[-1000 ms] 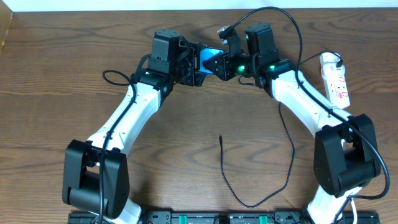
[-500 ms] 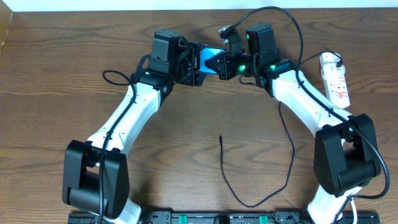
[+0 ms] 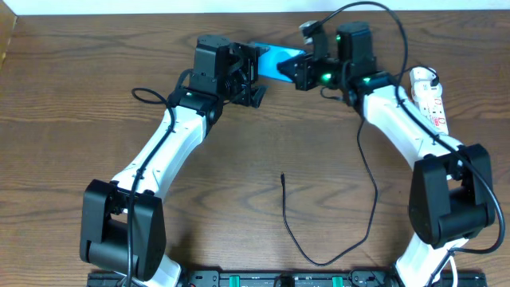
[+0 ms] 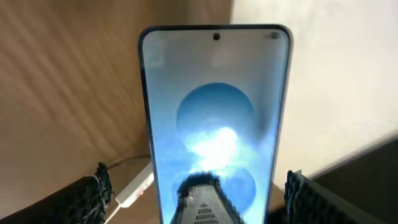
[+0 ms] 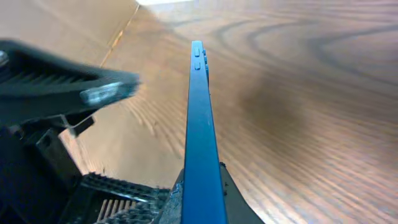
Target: Plug charger to phone and switch on socket
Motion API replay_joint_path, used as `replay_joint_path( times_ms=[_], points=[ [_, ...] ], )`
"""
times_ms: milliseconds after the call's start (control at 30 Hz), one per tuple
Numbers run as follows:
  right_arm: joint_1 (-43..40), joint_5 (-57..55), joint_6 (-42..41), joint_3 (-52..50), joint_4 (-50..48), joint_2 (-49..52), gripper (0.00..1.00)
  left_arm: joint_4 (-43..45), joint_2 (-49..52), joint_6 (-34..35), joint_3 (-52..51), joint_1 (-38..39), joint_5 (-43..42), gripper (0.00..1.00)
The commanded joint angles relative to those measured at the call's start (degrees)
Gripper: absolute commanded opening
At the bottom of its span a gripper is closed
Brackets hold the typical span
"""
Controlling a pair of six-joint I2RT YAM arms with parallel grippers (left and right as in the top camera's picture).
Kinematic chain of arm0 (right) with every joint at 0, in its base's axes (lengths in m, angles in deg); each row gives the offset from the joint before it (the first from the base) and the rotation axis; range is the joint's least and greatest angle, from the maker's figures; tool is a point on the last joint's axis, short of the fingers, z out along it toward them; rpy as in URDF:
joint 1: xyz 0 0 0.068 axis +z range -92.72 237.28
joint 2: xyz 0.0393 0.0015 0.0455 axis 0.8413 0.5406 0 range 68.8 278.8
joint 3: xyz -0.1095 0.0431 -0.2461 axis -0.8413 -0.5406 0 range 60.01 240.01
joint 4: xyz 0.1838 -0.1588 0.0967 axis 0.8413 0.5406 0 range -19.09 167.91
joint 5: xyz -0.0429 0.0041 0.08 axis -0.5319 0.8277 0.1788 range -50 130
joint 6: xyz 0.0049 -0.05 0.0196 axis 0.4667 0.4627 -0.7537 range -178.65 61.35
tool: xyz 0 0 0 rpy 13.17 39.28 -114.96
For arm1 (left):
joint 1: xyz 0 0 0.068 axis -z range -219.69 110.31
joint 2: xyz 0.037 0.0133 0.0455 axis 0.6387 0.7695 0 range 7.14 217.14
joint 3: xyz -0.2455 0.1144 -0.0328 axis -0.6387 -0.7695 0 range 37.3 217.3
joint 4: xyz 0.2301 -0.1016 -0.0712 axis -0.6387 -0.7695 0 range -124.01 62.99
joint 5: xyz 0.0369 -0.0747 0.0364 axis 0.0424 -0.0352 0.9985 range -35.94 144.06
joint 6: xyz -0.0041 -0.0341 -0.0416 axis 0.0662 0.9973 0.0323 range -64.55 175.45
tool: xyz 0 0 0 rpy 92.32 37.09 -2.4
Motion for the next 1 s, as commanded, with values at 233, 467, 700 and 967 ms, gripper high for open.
replay_joint_path(
  times_ms=[233,467,700,967],
  points=[
    [-5.31,1.95,-26.95,0.83,-7.10,-0.07,0.01,8.76,-1.64,-7.17,0.44,-0.04,-2.29,0.89],
    [-6.84,2.67,-49.57,0.83,-12.24,-0.09,0.01,11.91,-1.64,-11.23,0.44,-0.09,-2.23,0.89],
    [-6.69,6.32,-71.52,0.83,-13.33,-0.07,0.01,14.71,-1.64,-15.74,0.44,-0.09,4.00,0.89],
    [-6.60,10.91,-79.91,0.83,-14.64,-0.09,0.01,14.75,-1.64,-15.69,0.44,-0.09,7.50,0.89]
  ],
)
